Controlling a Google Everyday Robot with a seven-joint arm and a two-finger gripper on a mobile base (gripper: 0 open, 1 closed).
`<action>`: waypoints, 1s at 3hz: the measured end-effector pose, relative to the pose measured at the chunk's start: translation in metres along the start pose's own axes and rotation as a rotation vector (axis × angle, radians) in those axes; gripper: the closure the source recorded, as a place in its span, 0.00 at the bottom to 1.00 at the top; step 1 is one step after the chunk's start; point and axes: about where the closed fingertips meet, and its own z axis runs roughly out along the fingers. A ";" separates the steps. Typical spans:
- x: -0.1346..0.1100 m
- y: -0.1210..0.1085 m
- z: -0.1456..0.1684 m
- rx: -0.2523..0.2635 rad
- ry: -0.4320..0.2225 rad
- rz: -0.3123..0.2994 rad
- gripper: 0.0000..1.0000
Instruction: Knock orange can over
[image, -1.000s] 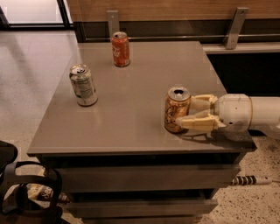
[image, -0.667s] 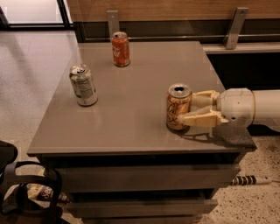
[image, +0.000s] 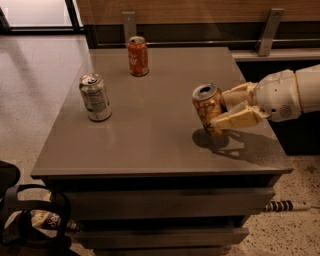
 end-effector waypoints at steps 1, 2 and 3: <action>0.001 0.002 0.000 0.075 0.183 -0.032 1.00; 0.008 0.008 -0.001 0.133 0.345 -0.056 1.00; 0.018 0.009 0.000 0.155 0.488 -0.075 1.00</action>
Offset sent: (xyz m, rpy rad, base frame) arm -0.0131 -0.0118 -0.0107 -0.4744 -0.0243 -0.1872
